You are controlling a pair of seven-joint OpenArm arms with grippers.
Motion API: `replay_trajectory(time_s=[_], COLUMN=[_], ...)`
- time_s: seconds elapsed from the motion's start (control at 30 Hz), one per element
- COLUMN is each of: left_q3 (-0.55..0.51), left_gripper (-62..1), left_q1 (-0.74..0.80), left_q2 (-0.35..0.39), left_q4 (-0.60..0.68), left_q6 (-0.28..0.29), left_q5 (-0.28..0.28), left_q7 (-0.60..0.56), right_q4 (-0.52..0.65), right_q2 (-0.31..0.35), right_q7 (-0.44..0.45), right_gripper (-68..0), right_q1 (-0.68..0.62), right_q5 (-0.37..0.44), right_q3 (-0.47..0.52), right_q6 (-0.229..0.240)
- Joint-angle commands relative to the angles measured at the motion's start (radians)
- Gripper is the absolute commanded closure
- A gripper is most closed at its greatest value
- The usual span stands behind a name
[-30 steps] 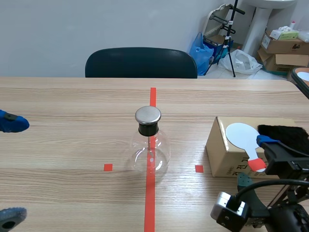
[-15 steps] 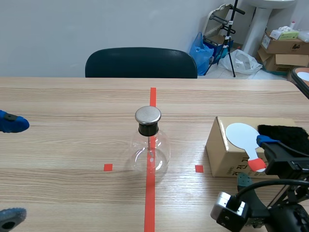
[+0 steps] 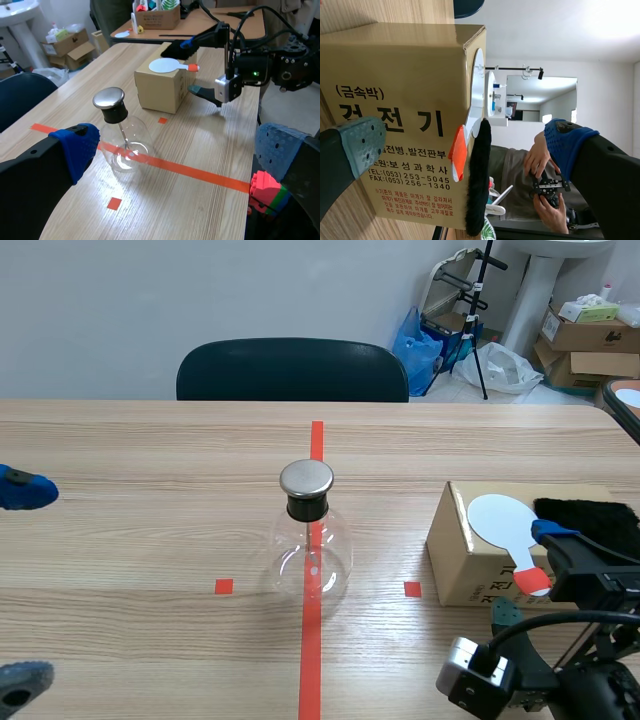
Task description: Do the electroscope experiment
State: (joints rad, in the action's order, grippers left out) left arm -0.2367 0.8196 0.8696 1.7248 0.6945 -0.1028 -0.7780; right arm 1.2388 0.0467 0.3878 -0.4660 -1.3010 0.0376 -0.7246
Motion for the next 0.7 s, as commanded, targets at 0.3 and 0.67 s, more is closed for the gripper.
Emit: replay_trajectory(time_s=[0.3,0.67], left_q3=[0.005,0.005], left_gripper=[-62.3,-62.3], left_q1=[-0.003,-0.003], left_q2=[-0.007,-0.007], left_q4=[0.005,0.005], left_q6=[0.002,0.002], left_q5=[-0.014,-0.013], left_q7=[-0.014,-0.014], right_q4=[0.014,0.014], right_q2=[0.009,0.009], right_q7=[0.000,0.000], right_gripper=[-67.9,-67.9], right_q1=[0.003,0.003], right_q5=[0.004,0.004], right_q3=[0.001,0.001], right_q6=[-0.058,0.120])
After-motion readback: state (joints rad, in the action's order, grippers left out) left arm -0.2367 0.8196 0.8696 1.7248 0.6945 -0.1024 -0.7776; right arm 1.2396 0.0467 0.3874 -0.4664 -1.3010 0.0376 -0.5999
